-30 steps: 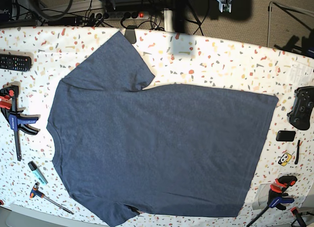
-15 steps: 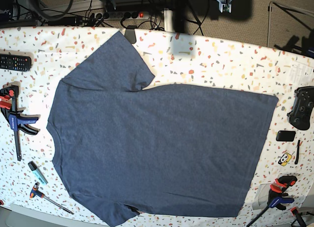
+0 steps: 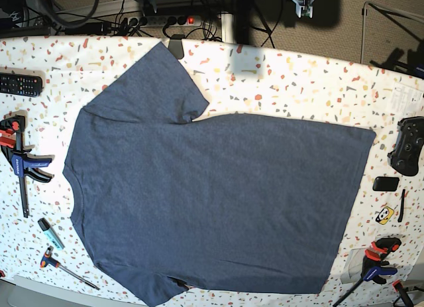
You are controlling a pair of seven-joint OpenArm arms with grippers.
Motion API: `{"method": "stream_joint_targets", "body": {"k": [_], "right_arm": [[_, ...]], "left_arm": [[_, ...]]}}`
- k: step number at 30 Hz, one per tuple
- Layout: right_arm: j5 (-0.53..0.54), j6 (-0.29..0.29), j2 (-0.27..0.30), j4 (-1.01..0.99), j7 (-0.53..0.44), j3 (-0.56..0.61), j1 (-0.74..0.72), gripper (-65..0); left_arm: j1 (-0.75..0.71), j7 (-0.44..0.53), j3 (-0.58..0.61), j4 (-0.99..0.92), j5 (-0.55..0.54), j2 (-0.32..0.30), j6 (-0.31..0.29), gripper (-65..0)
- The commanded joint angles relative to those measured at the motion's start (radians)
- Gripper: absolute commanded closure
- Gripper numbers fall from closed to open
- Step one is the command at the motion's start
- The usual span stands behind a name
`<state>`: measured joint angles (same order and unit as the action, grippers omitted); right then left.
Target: Fold the T-shirt properly
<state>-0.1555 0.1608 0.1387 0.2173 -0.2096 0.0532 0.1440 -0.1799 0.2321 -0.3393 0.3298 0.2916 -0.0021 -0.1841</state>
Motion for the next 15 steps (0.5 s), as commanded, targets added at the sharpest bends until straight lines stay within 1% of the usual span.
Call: {"method": "stream_joint_targets", "body": {"k": [1, 15], "right_arm": [[-0.002, -0.011, 0.005, 0.003, -0.011, 0.000, 0.003, 0.0], [-0.002, -0.011, 0.006, 0.003, -0.019, 0.000, 0.003, 0.0]], "left_arm": [[-0.005, 0.008, 0.000, 0.006, -0.004, -0.002, -0.003, -6.7], [-0.003, 0.008, 0.000, 0.006, -0.004, -0.001, -0.003, -6.7]]}}
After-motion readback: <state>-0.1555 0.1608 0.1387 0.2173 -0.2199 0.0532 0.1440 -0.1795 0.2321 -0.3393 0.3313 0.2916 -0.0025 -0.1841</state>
